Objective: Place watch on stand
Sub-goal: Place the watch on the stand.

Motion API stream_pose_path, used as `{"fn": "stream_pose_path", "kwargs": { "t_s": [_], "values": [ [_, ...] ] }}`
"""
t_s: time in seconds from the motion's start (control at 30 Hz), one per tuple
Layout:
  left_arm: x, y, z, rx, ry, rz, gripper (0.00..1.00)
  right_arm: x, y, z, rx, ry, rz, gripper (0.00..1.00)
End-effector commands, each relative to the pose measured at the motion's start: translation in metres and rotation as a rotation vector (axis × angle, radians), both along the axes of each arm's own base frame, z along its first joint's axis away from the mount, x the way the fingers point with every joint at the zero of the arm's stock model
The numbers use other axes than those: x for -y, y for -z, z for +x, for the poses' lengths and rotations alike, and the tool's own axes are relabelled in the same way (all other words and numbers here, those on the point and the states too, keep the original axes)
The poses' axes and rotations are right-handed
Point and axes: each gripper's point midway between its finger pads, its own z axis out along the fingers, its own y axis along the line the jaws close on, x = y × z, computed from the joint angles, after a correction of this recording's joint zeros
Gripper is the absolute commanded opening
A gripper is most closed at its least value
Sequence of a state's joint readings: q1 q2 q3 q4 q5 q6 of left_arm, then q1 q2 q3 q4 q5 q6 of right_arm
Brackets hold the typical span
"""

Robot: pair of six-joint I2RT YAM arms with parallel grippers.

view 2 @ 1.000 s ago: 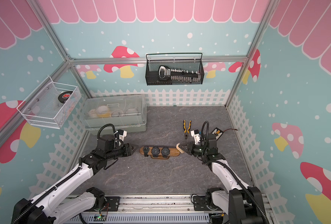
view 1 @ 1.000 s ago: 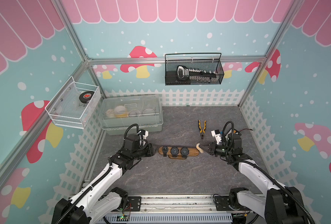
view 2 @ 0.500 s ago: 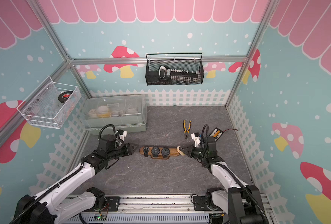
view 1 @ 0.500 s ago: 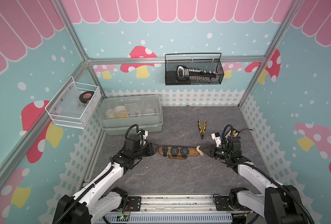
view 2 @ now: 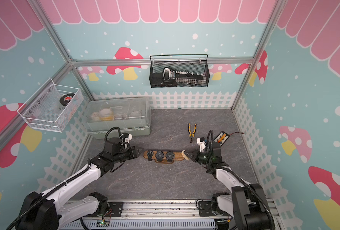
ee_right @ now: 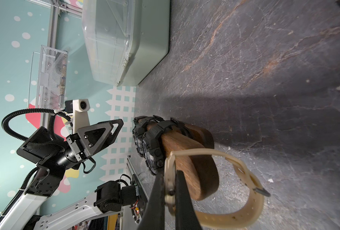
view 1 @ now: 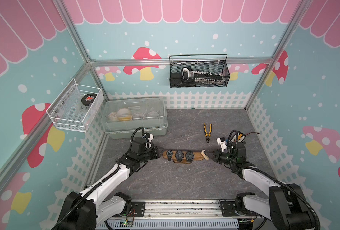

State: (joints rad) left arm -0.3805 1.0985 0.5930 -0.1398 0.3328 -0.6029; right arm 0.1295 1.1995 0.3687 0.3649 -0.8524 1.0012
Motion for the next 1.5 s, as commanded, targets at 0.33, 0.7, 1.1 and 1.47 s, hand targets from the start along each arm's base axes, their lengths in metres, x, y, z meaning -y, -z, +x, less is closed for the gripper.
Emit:
{"fn": "stream_pose_path", "kwargs": {
  "t_s": [0.33,0.7,1.1,1.47],
  "values": [
    [0.002,0.005,0.004,-0.004,-0.004,-0.029,0.46,-0.016,-0.001,0.005,0.027,-0.018,0.003,0.00],
    [0.003,0.011,0.002,-0.015,-0.002,-0.044,0.46,-0.030,0.006,0.005,0.012,-0.041,0.006,0.00],
    [0.002,0.011,0.001,-0.012,-0.005,-0.048,0.46,-0.043,0.004,0.008,0.024,-0.060,0.010,0.00],
    [0.001,0.011,-0.001,-0.010,-0.006,-0.043,0.46,-0.041,0.011,0.004,0.006,-0.051,0.001,0.02]
  ]
}}
